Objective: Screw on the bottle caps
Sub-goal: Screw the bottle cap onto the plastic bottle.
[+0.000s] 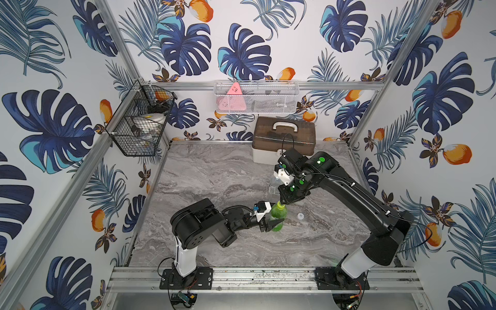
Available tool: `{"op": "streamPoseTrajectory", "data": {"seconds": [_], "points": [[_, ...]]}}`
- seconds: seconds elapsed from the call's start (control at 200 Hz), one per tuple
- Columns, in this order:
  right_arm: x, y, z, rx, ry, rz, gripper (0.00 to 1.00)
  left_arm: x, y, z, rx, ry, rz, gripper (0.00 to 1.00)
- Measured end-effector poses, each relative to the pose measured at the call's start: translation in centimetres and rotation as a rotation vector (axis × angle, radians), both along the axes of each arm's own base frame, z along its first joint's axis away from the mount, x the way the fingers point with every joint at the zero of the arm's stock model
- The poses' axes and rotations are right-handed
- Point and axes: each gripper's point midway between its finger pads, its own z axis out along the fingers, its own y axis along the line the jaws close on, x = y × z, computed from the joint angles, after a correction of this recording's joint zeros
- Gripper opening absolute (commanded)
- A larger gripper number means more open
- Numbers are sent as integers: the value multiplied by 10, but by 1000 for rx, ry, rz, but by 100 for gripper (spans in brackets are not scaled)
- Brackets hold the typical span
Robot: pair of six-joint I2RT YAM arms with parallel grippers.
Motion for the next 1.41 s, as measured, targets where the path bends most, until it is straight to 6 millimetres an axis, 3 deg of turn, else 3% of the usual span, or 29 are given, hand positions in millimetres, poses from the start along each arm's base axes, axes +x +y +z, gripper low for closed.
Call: {"op": "streamPoseTrajectory", "data": {"seconds": [0.2,0.455,0.74,1.406], "points": [[0,-1,6,2,-1,0,33,0,0,0,0,0,-1,69],[4,9,34,95,-53,20,35,0,-1,-1,0,0,-1,69],[6,20,22,140,-2,25,32,0,-1,0,-1,-1,-3,69],[1,8,4,102,33,27,24,0,-1,0,-1,0,-3,69]]}}
